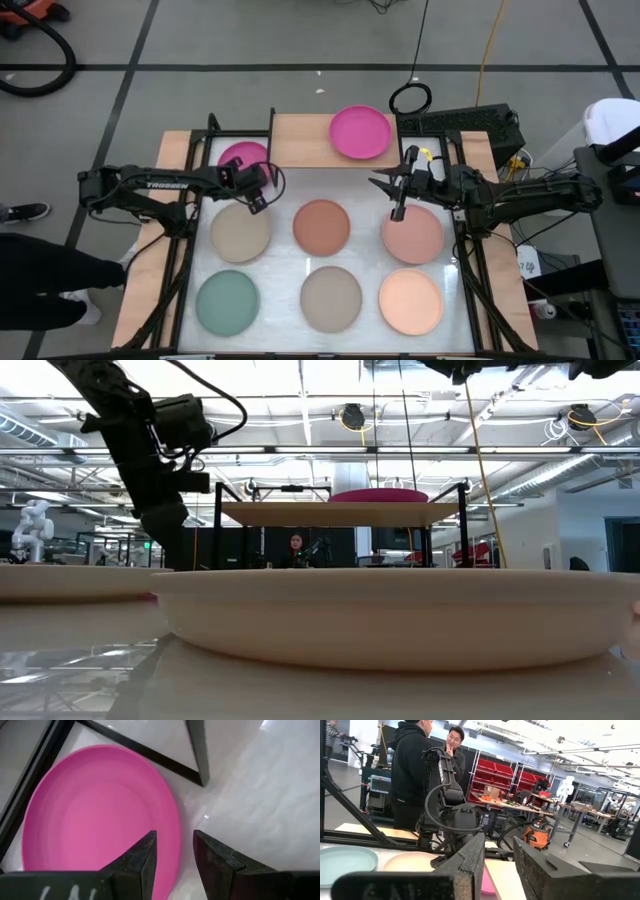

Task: Place and stack plates onto a shelf
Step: Stack the pink plate on top of pink plate on the shelf

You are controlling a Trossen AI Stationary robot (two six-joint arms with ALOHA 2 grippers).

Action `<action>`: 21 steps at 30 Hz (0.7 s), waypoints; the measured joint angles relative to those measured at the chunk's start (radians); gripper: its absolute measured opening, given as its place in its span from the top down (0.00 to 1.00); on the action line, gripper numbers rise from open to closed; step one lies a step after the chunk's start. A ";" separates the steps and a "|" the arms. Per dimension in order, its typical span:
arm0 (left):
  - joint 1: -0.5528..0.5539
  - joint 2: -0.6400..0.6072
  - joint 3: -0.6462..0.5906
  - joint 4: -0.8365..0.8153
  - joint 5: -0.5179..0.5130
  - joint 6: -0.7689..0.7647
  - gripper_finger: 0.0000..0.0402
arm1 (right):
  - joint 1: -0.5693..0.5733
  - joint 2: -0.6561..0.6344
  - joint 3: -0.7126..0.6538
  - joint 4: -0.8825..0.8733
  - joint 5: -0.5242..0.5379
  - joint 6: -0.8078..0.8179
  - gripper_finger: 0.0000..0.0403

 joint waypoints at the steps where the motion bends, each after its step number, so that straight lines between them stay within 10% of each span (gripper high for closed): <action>1: 0.003 0.000 0.000 0.000 0.000 0.000 0.67 | 0.000 0.000 0.000 0.000 0.000 0.000 0.79; 21: 0.056 0.013 0.000 -0.014 0.122 0.032 0.51 | 0.000 0.000 0.000 -0.011 0.000 0.013 0.79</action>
